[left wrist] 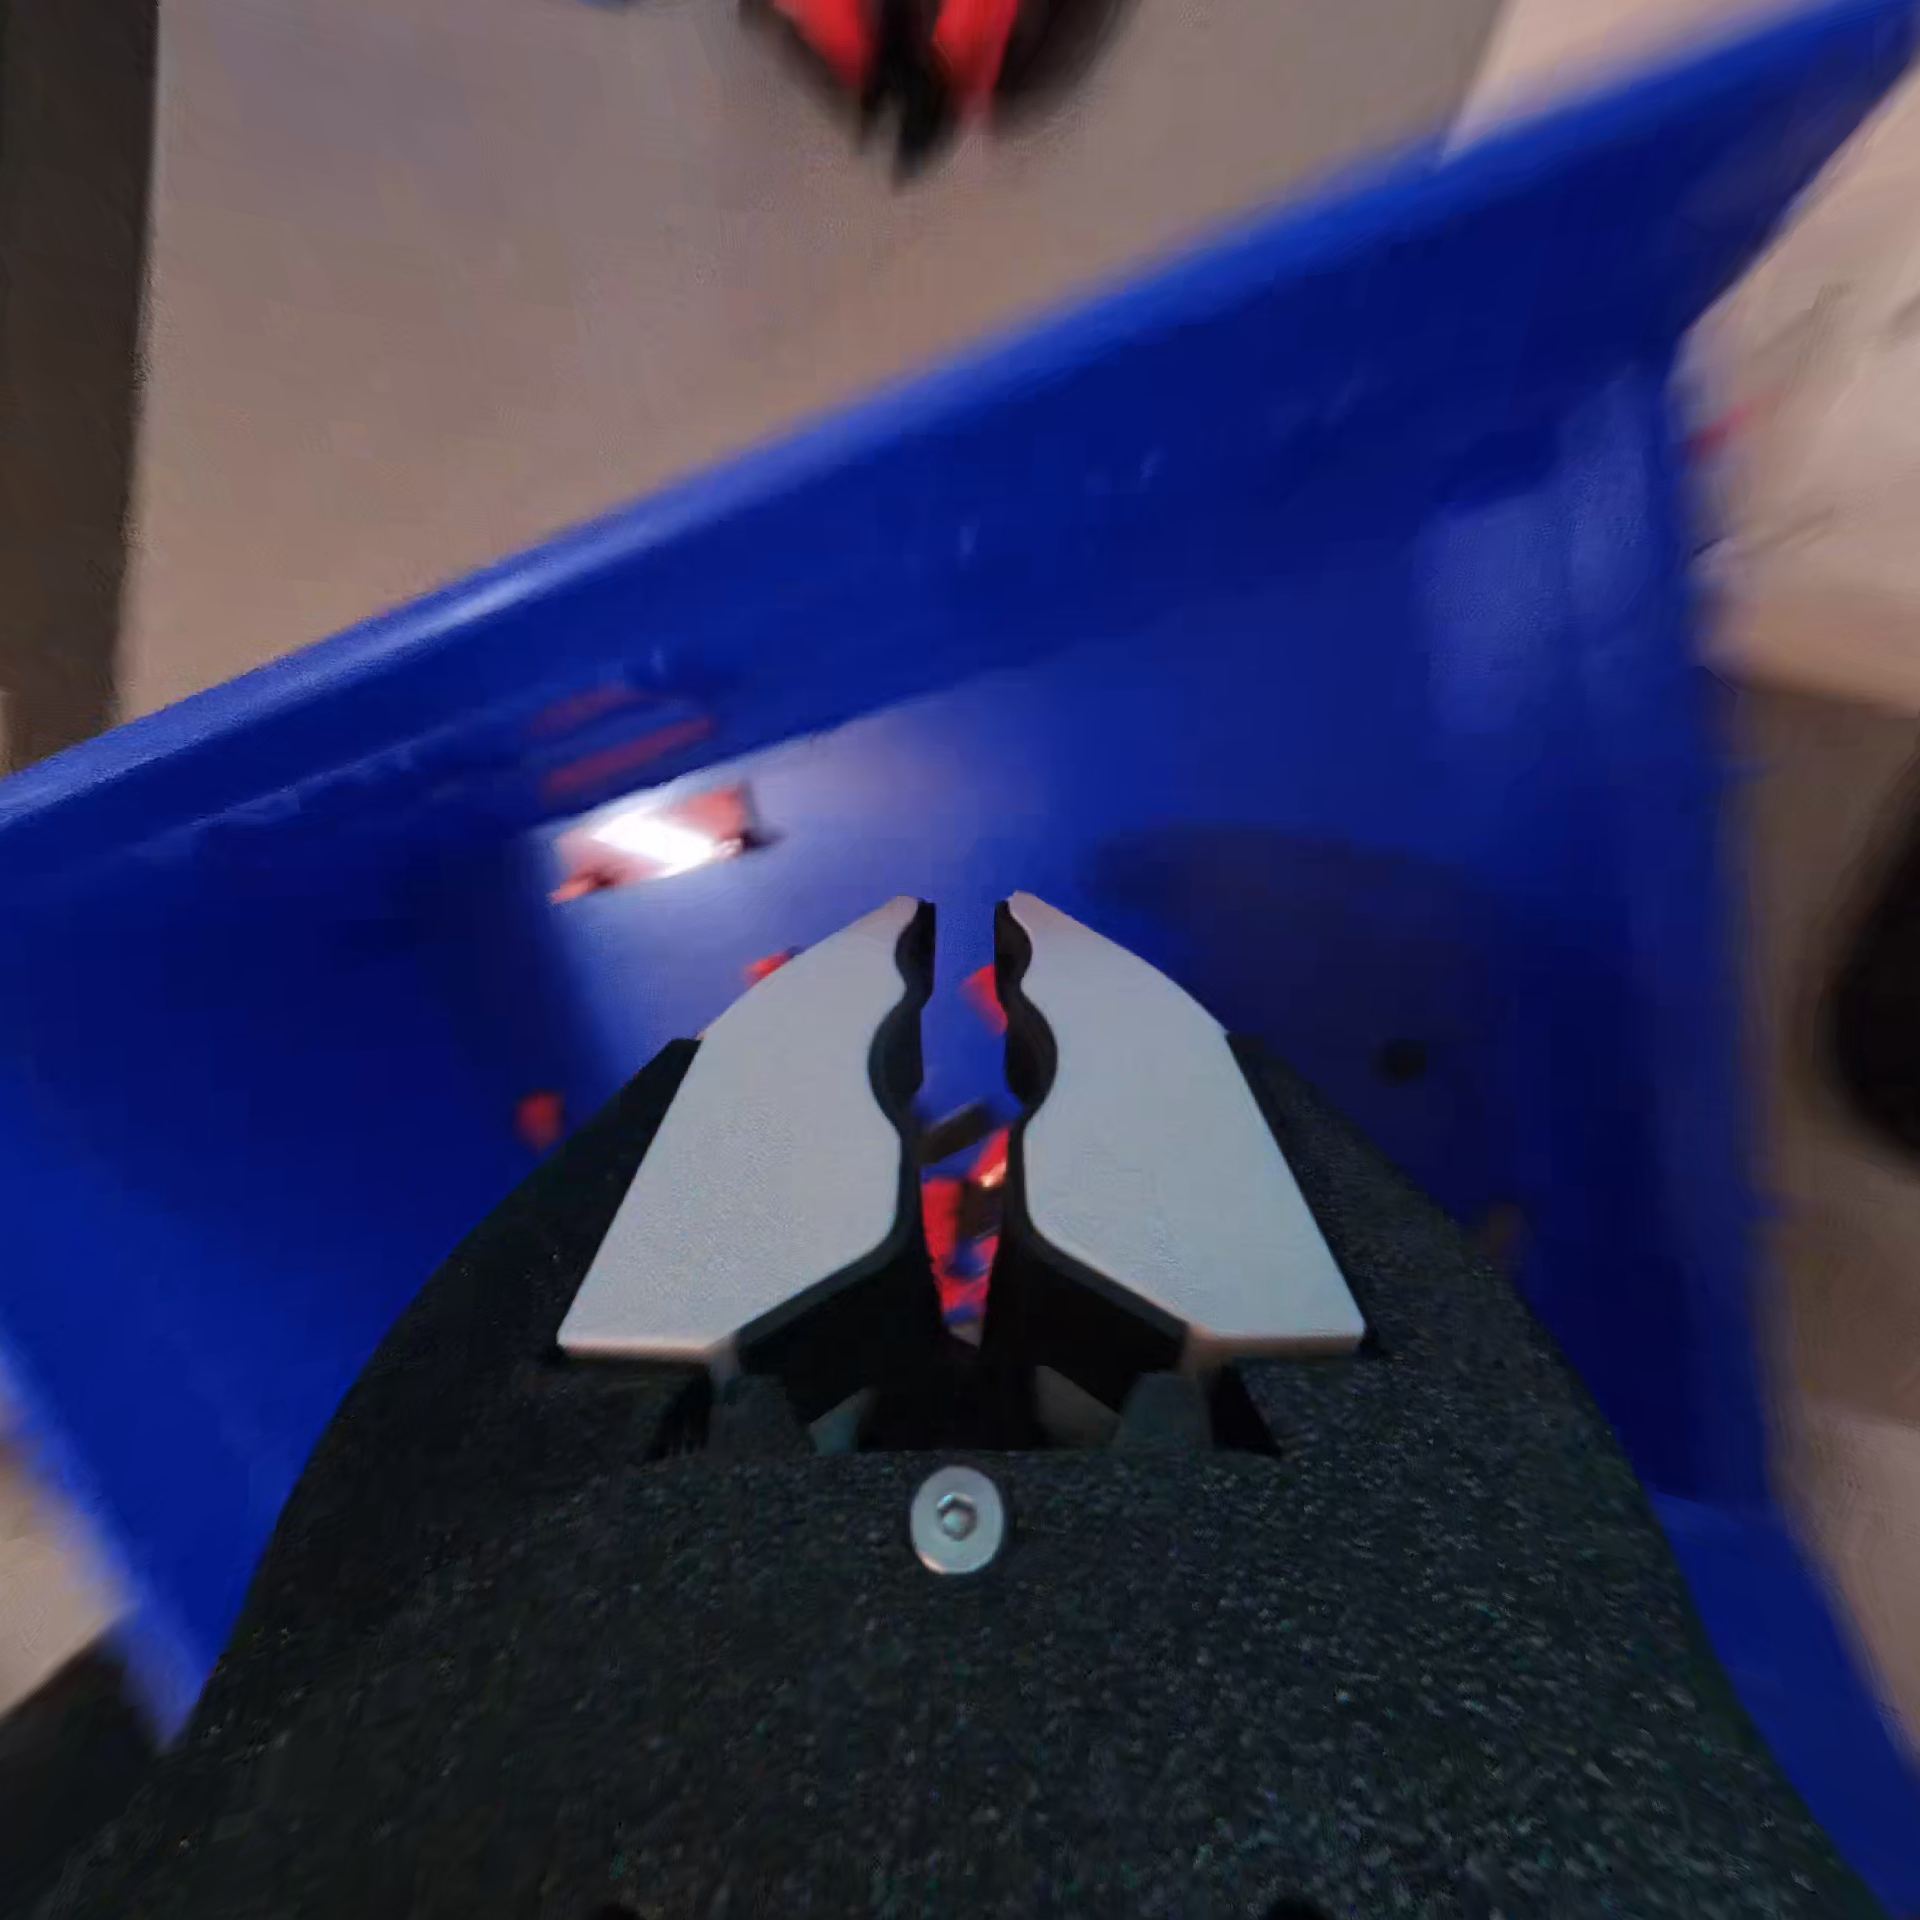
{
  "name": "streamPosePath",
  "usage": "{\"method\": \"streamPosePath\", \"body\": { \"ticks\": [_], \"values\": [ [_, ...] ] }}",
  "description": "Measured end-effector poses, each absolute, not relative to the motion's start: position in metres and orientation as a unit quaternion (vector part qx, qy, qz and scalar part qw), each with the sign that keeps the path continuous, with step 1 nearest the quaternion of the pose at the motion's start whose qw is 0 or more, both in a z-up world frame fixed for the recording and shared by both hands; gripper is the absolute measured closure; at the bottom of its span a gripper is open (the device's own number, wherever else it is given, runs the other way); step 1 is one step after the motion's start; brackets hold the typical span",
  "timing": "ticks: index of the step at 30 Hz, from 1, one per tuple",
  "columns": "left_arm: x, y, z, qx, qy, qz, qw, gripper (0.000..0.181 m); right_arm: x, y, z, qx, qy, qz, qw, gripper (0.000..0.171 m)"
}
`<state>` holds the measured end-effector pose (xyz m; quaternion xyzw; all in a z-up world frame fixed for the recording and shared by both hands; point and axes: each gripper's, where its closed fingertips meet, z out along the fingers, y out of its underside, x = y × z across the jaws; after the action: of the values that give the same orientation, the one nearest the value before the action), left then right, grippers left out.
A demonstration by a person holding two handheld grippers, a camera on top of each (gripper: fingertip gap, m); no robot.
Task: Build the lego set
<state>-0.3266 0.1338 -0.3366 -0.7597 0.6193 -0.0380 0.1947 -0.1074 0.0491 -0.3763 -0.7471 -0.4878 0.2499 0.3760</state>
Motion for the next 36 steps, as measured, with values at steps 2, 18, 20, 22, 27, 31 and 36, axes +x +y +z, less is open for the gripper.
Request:
{"method": "streamPosePath", "body": {
  "ticks": [2,18,20,22,27,31,36],
  "values": [
    [-0.323,0.122,-0.329,-0.78,0.594,-0.097,0.171,0.169,-0.107,0.049,-0.377,-0.749,-0.486,0.251,0.374,0.158],
    [-0.395,0.1,-0.382,-0.805,0.592,0.032,-0.001,0.173,-0.108,0.047,-0.376,-0.741,-0.496,0.247,0.379,0.158],
    [-0.395,0.1,-0.384,-0.807,0.589,0.029,-0.004,0.172,-0.108,0.047,-0.376,-0.741,-0.496,0.248,0.378,0.158],
    [-0.395,0.098,-0.383,-0.805,0.593,0.026,-0.006,0.17,-0.108,0.047,-0.376,-0.741,-0.497,0.248,0.378,0.158],
    [-0.396,0.098,-0.384,-0.802,0.597,0.031,-0.004,0.164,-0.108,0.047,-0.376,-0.741,-0.496,0.249,0.378,0.158],
    [-0.394,0.1,-0.383,-0.796,0.604,0.037,0.009,0.166,-0.108,0.047,-0.376,-0.741,-0.496,0.249,0.378,0.158],
    [-0.389,0.098,-0.38,-0.795,0.606,0.022,0.01,0.169,-0.108,0.047,-0.376,-0.742,-0.494,0.25,0.377,0.158]
  ]
}}
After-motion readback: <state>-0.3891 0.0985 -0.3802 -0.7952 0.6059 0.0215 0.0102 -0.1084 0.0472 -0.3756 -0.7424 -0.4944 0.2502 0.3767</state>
